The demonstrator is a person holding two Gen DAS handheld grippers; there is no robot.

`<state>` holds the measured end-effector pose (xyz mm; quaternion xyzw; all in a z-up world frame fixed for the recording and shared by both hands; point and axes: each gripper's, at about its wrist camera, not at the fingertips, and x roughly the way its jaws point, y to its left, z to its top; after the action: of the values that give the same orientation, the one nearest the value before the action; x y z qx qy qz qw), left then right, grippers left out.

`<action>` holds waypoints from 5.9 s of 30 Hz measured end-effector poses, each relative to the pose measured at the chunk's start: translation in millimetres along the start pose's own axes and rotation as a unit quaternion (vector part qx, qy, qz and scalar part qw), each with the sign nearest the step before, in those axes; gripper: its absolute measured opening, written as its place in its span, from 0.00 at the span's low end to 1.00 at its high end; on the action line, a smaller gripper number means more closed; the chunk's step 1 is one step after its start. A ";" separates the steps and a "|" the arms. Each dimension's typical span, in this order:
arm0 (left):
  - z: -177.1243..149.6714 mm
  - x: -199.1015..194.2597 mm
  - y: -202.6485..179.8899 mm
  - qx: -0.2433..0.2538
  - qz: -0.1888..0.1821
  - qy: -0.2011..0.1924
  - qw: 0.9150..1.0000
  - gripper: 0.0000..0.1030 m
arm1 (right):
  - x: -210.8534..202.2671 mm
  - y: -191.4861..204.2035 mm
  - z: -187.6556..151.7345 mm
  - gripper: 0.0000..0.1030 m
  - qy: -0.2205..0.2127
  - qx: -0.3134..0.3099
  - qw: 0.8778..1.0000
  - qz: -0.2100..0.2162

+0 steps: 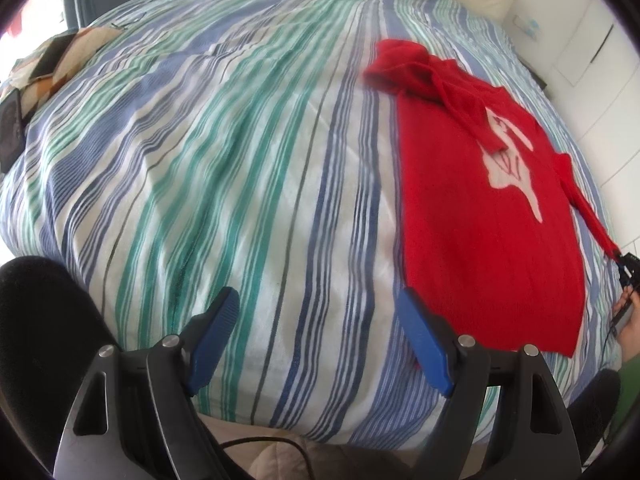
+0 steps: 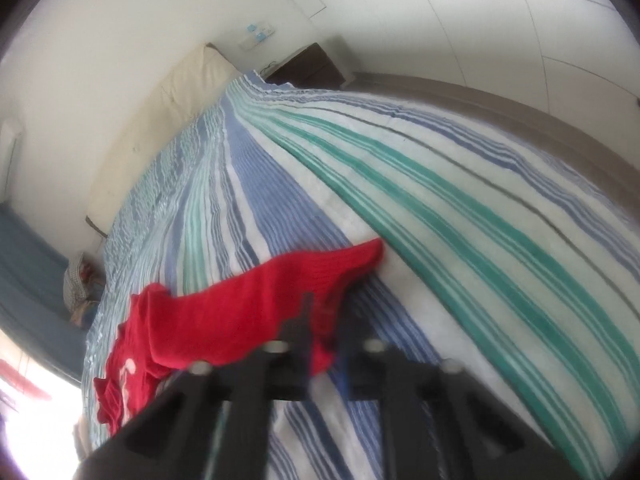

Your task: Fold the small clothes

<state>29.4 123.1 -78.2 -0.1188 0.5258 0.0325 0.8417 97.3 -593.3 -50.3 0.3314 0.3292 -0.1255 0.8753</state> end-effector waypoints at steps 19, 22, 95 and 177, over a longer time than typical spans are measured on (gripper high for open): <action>-12.3 -3.9 10.2 0.003 0.018 -0.003 1.000 0.81 | -13.3 -24.8 9.1 0.03 -0.026 -0.055 0.978 -0.197; -14.1 -8.5 11.7 0.003 0.022 -0.012 1.000 0.81 | -10.9 -26.4 8.1 0.03 -0.019 -0.054 0.979 -0.194; 211.3 42.7 124.1 -0.166 0.067 -0.105 0.978 0.07 | -84.1 93.6 -75.3 0.80 -0.114 -0.193 0.968 -0.109; 208.4 118.4 87.8 -0.024 0.025 -0.030 0.999 0.22 | -29.4 135.5 -118.9 0.79 -0.040 -0.310 0.939 -0.145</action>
<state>249.2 248.7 -111.2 -0.1251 0.5021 0.0693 0.8529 75.9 -413.0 -30.6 -0.0125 0.3609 -0.1562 0.9193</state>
